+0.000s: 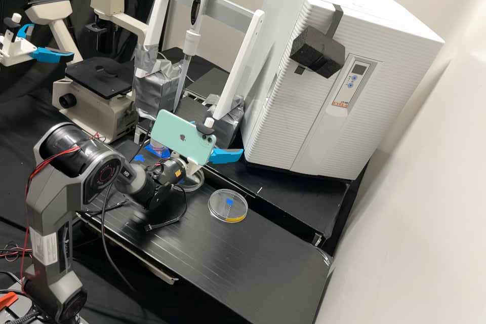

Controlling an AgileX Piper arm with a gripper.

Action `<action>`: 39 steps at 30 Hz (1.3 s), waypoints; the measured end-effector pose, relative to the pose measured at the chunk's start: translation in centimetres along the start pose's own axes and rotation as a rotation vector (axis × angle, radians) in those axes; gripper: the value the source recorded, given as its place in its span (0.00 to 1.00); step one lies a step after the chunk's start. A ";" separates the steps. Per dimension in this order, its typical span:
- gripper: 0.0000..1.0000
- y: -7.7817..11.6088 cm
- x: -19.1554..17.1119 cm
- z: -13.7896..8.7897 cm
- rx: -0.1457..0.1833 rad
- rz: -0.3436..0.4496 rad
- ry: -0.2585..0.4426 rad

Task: Close the lid

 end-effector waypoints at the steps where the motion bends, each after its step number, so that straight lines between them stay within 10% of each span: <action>1: 1.00 0.0 0.0 0.0 0.000 0.000 0.000; 15: 1.00 0.7 -2.5 1.7 -0.014 0.019 -0.025; 26: 1.00 5.2 -9.4 4.7 0.052 0.209 0.004; 39: 1.00 6.0 -12.5 7.4 0.069 0.224 -0.105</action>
